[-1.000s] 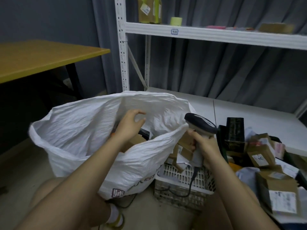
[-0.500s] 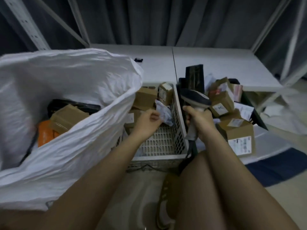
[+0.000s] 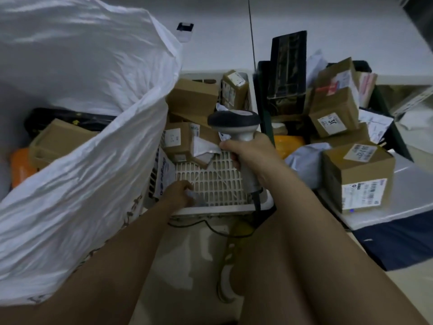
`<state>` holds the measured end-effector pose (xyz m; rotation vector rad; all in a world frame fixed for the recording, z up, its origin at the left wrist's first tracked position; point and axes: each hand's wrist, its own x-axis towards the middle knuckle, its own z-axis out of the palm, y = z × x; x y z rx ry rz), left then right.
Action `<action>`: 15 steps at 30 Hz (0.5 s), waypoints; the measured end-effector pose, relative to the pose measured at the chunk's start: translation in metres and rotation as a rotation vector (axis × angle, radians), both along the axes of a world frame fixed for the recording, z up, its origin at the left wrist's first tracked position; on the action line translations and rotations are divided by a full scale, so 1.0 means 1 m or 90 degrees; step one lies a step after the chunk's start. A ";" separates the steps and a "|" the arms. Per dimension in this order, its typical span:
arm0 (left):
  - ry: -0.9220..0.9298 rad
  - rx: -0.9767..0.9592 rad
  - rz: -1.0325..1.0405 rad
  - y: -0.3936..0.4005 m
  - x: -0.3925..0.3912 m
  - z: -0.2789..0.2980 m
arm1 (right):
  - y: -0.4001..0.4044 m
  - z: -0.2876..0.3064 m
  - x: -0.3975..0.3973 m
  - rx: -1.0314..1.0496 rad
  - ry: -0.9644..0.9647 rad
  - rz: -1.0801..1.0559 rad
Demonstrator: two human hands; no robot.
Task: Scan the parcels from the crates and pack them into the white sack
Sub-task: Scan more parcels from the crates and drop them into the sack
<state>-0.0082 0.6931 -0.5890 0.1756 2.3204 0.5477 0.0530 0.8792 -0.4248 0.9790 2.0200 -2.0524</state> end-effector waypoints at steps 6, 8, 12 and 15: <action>0.126 -0.077 -0.075 -0.002 -0.021 -0.044 | 0.005 -0.002 -0.006 0.011 -0.002 -0.007; 0.173 -0.102 -0.099 0.006 -0.014 -0.018 | 0.006 -0.003 -0.009 0.008 0.004 -0.016; 0.186 -0.086 -0.074 0.007 -0.013 -0.014 | 0.004 0.000 -0.010 0.016 0.016 -0.029; 0.180 -0.103 -0.084 0.003 -0.012 -0.012 | -0.002 0.005 -0.004 0.015 0.021 -0.037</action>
